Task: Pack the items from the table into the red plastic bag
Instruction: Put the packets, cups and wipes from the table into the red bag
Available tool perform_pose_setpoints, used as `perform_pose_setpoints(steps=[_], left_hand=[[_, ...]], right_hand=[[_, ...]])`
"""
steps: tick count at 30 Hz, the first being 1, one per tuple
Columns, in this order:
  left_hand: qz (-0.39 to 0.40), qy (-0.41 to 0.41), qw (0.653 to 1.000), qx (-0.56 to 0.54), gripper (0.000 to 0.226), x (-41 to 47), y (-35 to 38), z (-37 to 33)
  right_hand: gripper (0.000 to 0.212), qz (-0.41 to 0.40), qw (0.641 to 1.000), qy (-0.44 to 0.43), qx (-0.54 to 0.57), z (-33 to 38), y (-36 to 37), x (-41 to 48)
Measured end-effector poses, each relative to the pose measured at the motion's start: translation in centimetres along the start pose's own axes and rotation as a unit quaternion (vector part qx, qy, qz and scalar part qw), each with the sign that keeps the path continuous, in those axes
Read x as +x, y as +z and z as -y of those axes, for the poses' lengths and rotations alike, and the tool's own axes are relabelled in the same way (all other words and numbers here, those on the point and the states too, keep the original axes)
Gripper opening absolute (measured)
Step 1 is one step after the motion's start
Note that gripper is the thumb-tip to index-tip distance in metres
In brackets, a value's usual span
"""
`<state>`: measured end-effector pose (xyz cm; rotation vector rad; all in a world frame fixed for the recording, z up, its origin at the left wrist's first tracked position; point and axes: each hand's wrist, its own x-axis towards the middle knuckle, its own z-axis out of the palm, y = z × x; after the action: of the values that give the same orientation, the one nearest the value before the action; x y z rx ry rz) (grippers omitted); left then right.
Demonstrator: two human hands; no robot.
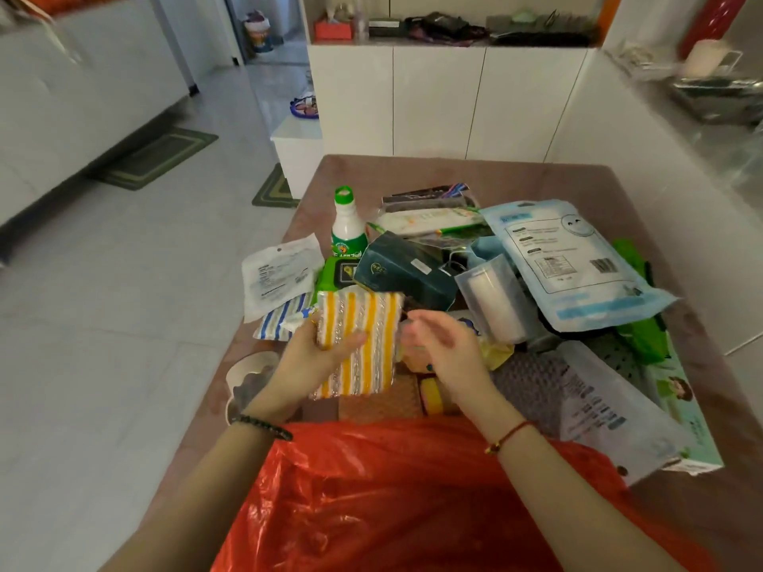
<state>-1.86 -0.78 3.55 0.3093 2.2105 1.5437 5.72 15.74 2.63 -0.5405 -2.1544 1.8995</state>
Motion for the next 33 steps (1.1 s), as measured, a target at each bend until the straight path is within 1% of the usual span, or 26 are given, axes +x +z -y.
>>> perform_pose_setpoints(steps=[1,2,3,4,5,6,7,9,10,12,13,14,15,16,18,19,20,21,22,23,24,26,27,29,31,33], left_hand=[[-0.026,0.009,0.998,-0.048,0.034,-0.5,-0.3,-0.7],[-0.054,0.008,0.993,-0.105,0.034,-0.8,-0.5,-1.1],[-0.077,0.004,0.983,-0.164,0.036,-1.3,-0.7,-1.5],[-0.089,-0.004,0.973,-0.211,0.039,-1.8,-0.9,-1.6],[-0.085,-0.013,0.965,-0.247,0.042,-2.5,-1.0,-1.8],[-0.069,-0.024,0.961,-0.268,0.044,-3.2,-1.1,-1.9],[-0.046,-0.037,0.959,-0.278,0.045,-4.0,-1.1,-1.9],[-0.002,-0.066,0.958,-0.278,0.045,-5.7,-1.0,-1.5],[0.017,-0.081,0.958,-0.273,0.044,-6.5,-1.0,-1.0],[0.059,-0.102,0.963,-0.244,0.05,-8.2,-1.3,0.4],[0.081,-0.105,0.967,-0.217,0.058,-9.0,-1.5,1.2],[0.102,-0.105,0.971,-0.19,0.066,-9.8,-1.7,2.0],[0.117,-0.11,0.973,-0.167,0.069,-10.5,-1.8,2.6],[0.126,-0.119,0.974,-0.145,0.066,-11.1,-1.8,3.3],[0.136,-0.139,0.975,-0.112,0.049,-12.0,-1.6,4.7],[0.142,-0.146,0.975,-0.092,0.044,-12.4,-1.5,5.4],[0.149,-0.147,0.975,-0.07,0.041,-12.7,-1.5,6.1],[0.152,-0.146,0.976,-0.05,0.039,-13.0,-1.4,6.6],[0.149,-0.143,0.978,-0.031,0.039,-13.3,-1.3,7.1],[0.141,-0.143,0.98,-0.012,0.041,-13.4,-1.3,7.6],[0.13,-0.143,0.981,0.003,0.046,-13.5,-1.2,8.0],[0.109,-0.146,0.983,0.018,0.058,-13.6,-1.1,8.7],[0.107,-0.15,0.983,0.015,0.061,-13.8,-1.0,8.9],[0.121,-0.153,0.981,-0.011,0.064,-14.0,-1.0,9.6],[0.144,-0.149,0.978,-0.013,0.061,-14.4,-1.0,10.0],[0.15,-0.113,0.981,0.05,0.059,-14.7,-1.2,10.3]], right_hand=[[0.023,-0.005,0.999,0.008,-0.036,-0.4,-0.2,0.6],[0.029,0.003,0.994,0.025,-0.103,-0.8,-0.2,1.0],[0.037,0.031,0.982,0.043,-0.183,-1.6,0.2,1.1],[0.046,0.078,0.96,0.054,-0.262,-2.3,0.8,1.1],[0.053,0.132,0.933,0.048,-0.332,-3.2,1.5,0.9],[0.056,0.179,0.9,0.028,-0.397,-3.9,2.2,0.6],[0.055,0.207,0.864,-0.004,-0.459,-4.5,2.9,0.3],[0.052,0.227,0.804,-0.053,-0.548,-5.3,3.6,0.5],[0.05,0.224,0.785,-0.067,-0.574,-5.6,3.8,0.9],[0.048,0.205,0.77,-0.082,-0.598,-6.0,4.0,1.5],[0.045,0.196,0.776,-0.095,-0.592,-5.9,4.0,1.7],[0.04,0.177,0.795,-0.113,-0.569,-5.5,3.9,1.6],[0.034,0.143,0.825,-0.13,-0.531,-4.7,3.7,1.4],[0.029,0.092,0.864,-0.146,-0.472,-3.7,3.2,1.0],[0.023,-0.033,0.938,-0.152,-0.31,-1.2,2.0,-0.5],[0.019,-0.09,0.961,-0.143,-0.217,0.1,1.3,-1.8],[0.015,-0.127,0.978,-0.12,-0.116,1.2,0.6,-3.5],[0.014,-0.128,0.989,-0.07,-0.013,1.7,0.0,-5.4],[0.021,-0.098,0.991,-0.014,0.088,1.9,-0.2,-7.5],[0.034,-0.067,0.986,0.043,0.148,1.4,-0.1,-9.6],[0.043,-0.05,0.981,0.092,0.161,0.4,0.2,-11.7],[0.038,-0.051,0.978,0.157,0.126,-2.0,1.8,-15.6],[0.044,-0.053,0.977,0.181,0.101,-2.9,2.9,-17.0],[0.067,-0.043,0.97,0.226,0.075,-4.5,4.9,-19.2],[0.067,-0.052,0.957,0.268,0.096,-5.3,6.3,-20.0],[0.078,-0.078,0.948,0.291,0.105,-6.2,7.2,-19.8]])
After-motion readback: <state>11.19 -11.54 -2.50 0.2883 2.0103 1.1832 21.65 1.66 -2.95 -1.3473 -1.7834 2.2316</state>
